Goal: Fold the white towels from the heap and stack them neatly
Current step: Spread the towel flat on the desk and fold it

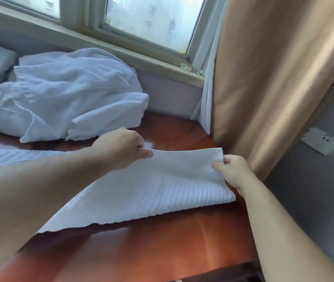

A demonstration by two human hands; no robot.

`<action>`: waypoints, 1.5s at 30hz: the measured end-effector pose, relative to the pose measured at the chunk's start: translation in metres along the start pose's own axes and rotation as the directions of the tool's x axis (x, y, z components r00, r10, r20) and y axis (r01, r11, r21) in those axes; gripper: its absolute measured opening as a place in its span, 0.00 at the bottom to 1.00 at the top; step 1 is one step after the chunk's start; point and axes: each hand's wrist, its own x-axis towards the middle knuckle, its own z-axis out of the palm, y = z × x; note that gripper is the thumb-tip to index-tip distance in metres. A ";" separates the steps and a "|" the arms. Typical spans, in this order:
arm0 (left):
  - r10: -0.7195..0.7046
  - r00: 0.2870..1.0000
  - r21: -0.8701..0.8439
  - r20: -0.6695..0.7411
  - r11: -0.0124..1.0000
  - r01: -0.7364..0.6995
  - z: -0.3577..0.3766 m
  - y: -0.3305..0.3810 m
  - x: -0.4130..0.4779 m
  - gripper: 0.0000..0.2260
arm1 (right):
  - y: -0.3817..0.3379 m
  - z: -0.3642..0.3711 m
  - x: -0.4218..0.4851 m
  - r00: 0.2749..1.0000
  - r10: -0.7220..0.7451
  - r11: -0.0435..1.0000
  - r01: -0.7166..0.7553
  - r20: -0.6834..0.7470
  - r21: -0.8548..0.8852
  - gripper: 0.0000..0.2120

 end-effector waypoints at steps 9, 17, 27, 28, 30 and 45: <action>-0.122 0.977 0.193 0.172 0.977 0.088 -0.001 -0.051 -0.022 0.20 | -0.003 0.048 0.041 0.971 0.148 0.845 -0.223 -0.187 -0.486 0.15; -0.136 0.980 0.128 0.145 0.985 0.118 -0.014 -0.075 -0.048 0.19 | -0.067 0.113 -0.022 0.891 -0.437 0.809 0.331 -0.120 -0.486 0.16; -0.240 0.967 0.151 0.085 0.963 0.225 -0.058 -0.140 -0.125 0.17 | -0.154 0.215 -0.110 0.642 -0.657 0.618 0.759 0.395 -0.204 0.21; -0.256 0.964 0.170 0.079 0.956 0.240 -0.064 -0.149 -0.133 0.17 | -0.161 0.220 -0.114 0.622 -0.661 0.596 0.775 0.421 -0.209 0.22; -0.263 0.963 0.196 0.063 0.949 0.247 -0.072 -0.165 -0.144 0.18 | -0.172 0.230 -0.118 0.588 -0.651 0.557 0.800 0.480 -0.225 0.19; -0.226 0.967 0.223 -0.116 0.943 0.248 -0.070 -0.209 -0.128 0.21 | -0.179 0.248 -0.086 0.660 -0.729 0.560 0.729 0.185 -0.393 0.21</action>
